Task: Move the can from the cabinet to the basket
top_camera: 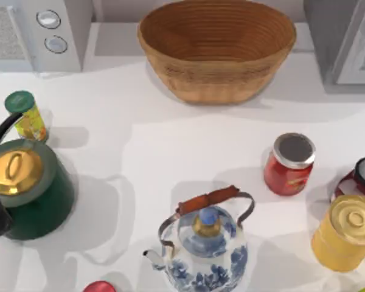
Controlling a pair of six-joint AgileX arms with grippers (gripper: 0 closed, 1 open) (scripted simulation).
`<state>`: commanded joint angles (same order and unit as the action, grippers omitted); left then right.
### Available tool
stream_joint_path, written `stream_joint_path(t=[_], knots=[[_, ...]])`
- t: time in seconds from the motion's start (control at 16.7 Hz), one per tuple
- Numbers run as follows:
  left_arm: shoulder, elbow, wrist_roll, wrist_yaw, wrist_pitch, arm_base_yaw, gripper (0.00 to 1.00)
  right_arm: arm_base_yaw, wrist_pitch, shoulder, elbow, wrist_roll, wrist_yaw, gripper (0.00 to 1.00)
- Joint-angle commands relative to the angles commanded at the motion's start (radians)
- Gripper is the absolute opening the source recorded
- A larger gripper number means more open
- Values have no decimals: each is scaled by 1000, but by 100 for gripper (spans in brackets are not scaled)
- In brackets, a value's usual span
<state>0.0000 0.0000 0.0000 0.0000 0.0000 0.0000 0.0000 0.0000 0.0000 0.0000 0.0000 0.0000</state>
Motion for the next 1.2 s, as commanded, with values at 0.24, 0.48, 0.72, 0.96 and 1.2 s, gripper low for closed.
stream_joint_path(t=[0.24, 0.48, 0.72, 0.96, 1.2], knots=[[0, 0, 0, 0, 0, 0, 100, 5, -11, 32, 33, 1, 5, 100], [0, 0, 0, 0, 0, 0, 100, 29, -67, 206, 225, 3, 31, 100], [0, 0, 0, 0, 0, 0, 100, 66, -150, 473, 569, 7, 71, 100], [0, 0, 0, 0, 0, 0, 100, 107, -244, 772, 980, 11, 115, 100], [0, 0, 0, 0, 0, 0, 100, 145, -329, 1047, 1366, 14, 155, 100]])
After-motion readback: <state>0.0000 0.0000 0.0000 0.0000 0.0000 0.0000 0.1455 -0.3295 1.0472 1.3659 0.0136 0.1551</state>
